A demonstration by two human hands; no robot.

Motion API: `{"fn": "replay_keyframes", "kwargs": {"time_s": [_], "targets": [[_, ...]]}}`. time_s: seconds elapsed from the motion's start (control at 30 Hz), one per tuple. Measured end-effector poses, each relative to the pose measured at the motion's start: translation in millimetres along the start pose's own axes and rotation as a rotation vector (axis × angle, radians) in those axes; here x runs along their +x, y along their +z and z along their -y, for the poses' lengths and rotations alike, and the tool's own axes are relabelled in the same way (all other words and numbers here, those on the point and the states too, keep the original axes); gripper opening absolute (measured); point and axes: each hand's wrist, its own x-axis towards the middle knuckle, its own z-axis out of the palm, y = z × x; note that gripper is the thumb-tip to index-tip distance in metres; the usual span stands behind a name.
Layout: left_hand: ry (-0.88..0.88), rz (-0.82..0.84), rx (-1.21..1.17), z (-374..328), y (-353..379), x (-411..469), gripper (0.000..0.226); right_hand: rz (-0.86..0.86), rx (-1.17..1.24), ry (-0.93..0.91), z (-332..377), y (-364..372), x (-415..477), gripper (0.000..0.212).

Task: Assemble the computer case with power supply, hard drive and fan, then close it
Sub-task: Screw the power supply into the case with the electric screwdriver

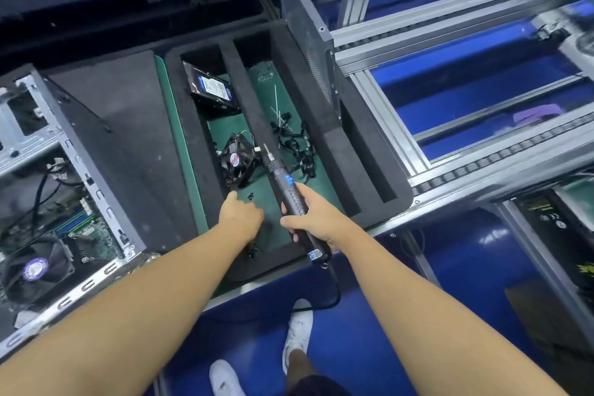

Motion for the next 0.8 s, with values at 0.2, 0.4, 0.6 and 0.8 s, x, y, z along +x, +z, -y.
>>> {"fn": "replay_keyframes", "kwargs": {"time_s": [0.2, 0.4, 0.6, 0.8], "targets": [[-0.042, -0.009, 0.039, -14, 7, 0, 0.025, 0.018, 0.069, -0.022, -3, -1, 0, 0.034], [-0.083, -0.023, 0.043, -17, 11, 0, 0.025, 0.019, 0.090, -0.017, -5, -1, 1, 0.037], [-0.067, -0.003, 0.062, -19, 12, 3, 0.028, 0.027, 0.101, -0.028, -7, -1, 1, 0.038], [-0.059, 0.023, -0.467, 1, -14, 2, 0.023, 0.025, 0.120, -0.021, -5, 0, 2, 0.041]]}}
